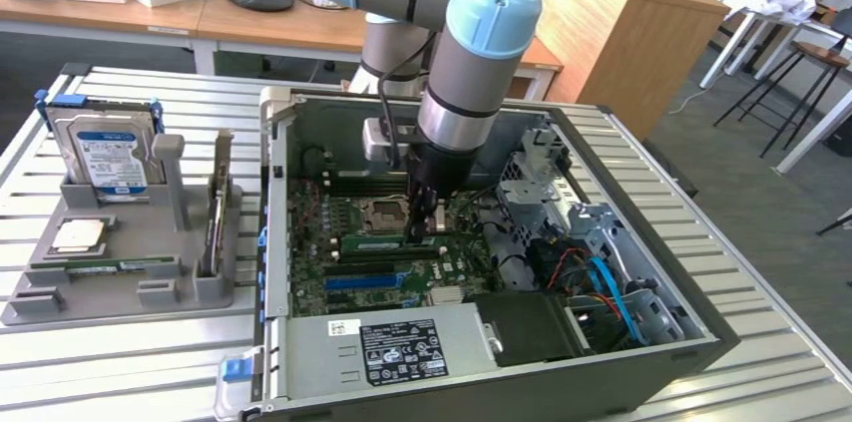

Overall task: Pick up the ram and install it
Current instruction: 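Insert the ram into the slot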

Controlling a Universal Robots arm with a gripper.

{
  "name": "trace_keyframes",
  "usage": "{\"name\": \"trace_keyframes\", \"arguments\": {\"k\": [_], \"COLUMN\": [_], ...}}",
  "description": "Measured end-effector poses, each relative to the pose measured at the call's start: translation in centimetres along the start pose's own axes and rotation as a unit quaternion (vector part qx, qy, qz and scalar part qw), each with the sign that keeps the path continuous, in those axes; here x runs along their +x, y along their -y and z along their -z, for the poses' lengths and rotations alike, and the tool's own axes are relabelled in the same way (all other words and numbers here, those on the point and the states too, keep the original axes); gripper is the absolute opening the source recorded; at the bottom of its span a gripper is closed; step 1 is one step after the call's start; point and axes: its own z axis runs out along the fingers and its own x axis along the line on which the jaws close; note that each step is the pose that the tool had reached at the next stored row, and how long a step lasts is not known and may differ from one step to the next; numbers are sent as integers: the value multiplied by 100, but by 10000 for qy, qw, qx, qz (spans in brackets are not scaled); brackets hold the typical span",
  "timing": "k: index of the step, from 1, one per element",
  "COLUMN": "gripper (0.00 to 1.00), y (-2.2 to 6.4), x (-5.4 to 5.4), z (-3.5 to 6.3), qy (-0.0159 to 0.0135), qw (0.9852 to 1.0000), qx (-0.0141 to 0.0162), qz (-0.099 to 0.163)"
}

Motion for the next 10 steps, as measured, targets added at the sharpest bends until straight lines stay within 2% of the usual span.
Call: {"name": "trace_keyframes", "arguments": {"k": [10], "gripper": [12], "y": [1], "x": [0], "z": [-17], "qy": [0], "qw": [10000], "qx": [0], "qz": [0]}}
